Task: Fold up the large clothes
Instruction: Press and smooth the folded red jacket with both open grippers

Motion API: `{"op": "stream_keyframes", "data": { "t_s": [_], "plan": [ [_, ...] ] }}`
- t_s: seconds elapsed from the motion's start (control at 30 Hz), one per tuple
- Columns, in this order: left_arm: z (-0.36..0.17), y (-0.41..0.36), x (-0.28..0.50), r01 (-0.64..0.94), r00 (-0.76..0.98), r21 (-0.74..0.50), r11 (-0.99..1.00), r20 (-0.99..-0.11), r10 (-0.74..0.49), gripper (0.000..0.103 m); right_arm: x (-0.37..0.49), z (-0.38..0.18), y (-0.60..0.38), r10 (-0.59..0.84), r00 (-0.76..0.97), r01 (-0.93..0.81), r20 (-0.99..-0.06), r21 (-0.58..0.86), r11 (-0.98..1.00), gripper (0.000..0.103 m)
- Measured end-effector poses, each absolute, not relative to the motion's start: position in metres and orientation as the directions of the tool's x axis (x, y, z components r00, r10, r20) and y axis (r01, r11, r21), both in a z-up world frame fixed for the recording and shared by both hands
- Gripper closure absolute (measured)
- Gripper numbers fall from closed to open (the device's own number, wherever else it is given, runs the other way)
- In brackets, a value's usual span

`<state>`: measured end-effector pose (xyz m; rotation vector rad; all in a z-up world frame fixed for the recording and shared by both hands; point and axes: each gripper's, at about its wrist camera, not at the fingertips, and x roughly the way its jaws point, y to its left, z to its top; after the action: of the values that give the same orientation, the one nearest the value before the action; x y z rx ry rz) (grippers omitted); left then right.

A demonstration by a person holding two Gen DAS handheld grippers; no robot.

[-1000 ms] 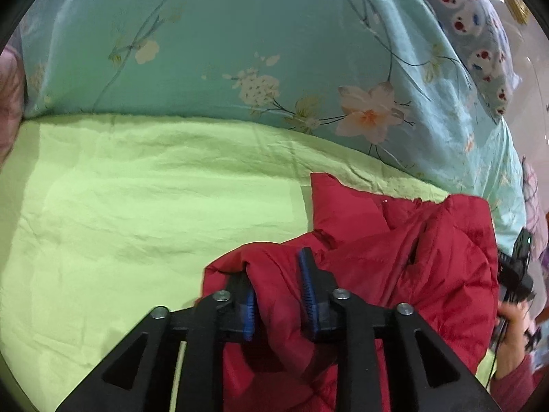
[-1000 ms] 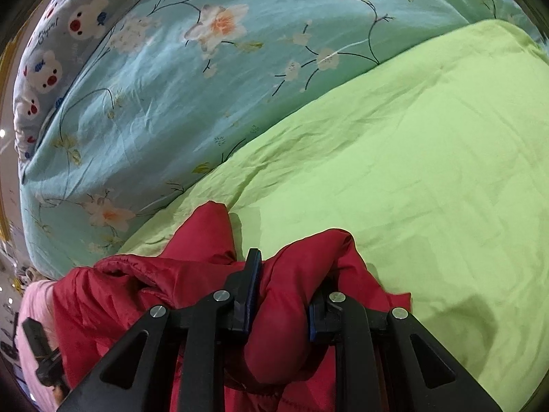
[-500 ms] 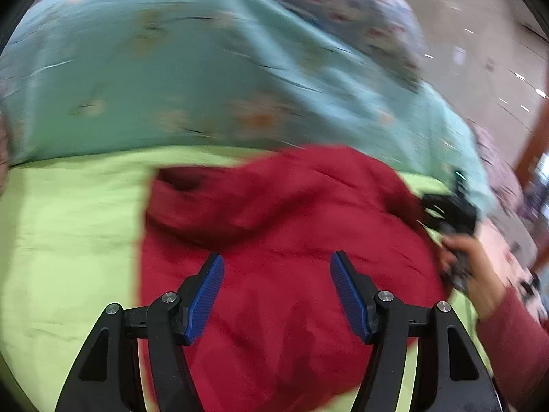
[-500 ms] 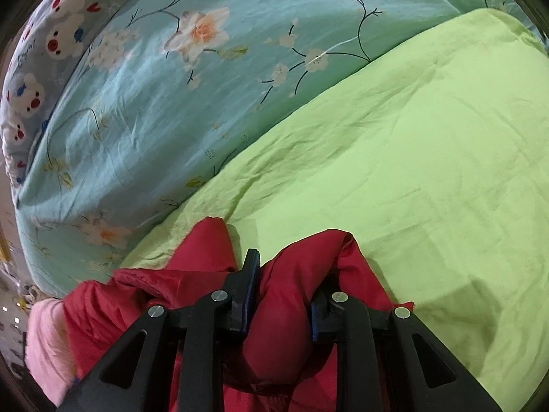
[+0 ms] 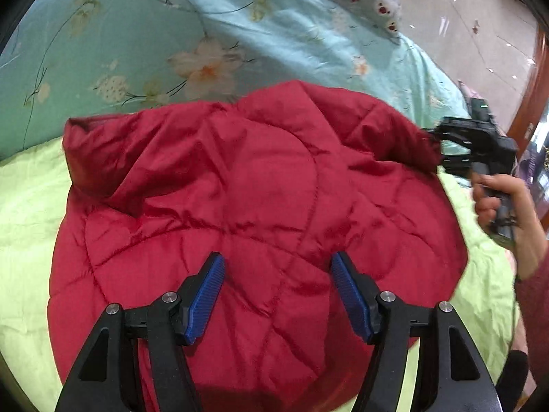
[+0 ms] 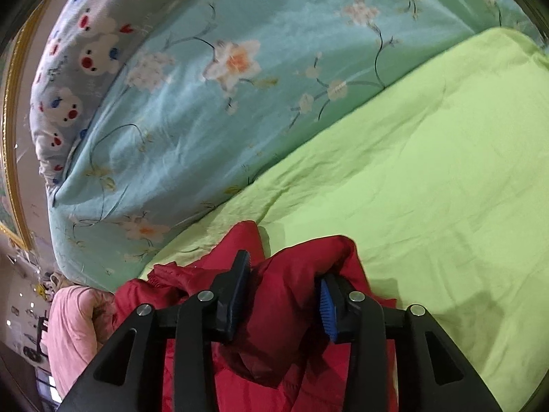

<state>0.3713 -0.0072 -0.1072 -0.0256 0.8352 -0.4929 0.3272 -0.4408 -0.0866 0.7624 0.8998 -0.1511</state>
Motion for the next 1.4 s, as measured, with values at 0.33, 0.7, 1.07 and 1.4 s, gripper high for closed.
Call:
{"op": "stream_keyframes", "data": {
  "t_s": [0.33,0.7,1.07,1.4],
  "plan": [
    [-0.113,-0.02,0.374,0.387,0.6,-0.174,0.905,-0.698,-0.391,0.038,0.282,-0.051,-0.397,0.153,0.694,0.282,-0.704,0.46,0.842,0.047],
    [-0.116,-0.026,0.382,0.378,0.588,-0.102,0.92,-0.741,-0.323,0.037,0.302,-0.103,-0.258,0.115,0.537,-0.081,-0.836,0.085,0.993,0.051],
    [-0.133,-0.034,0.422,0.307,0.607,-0.058,0.95,-0.757,-0.243,0.037,0.363,-0.131,-0.344,-0.096,0.502,0.18,-0.86,-0.005,0.984,0.047],
    [-0.163,-0.023,0.442,0.243,0.587,-0.107,0.964,-0.775,-0.234,0.037,0.349,-0.163,-0.381,-0.029,0.491,0.26,-0.871,0.115,0.959,0.039]
  ]
}}
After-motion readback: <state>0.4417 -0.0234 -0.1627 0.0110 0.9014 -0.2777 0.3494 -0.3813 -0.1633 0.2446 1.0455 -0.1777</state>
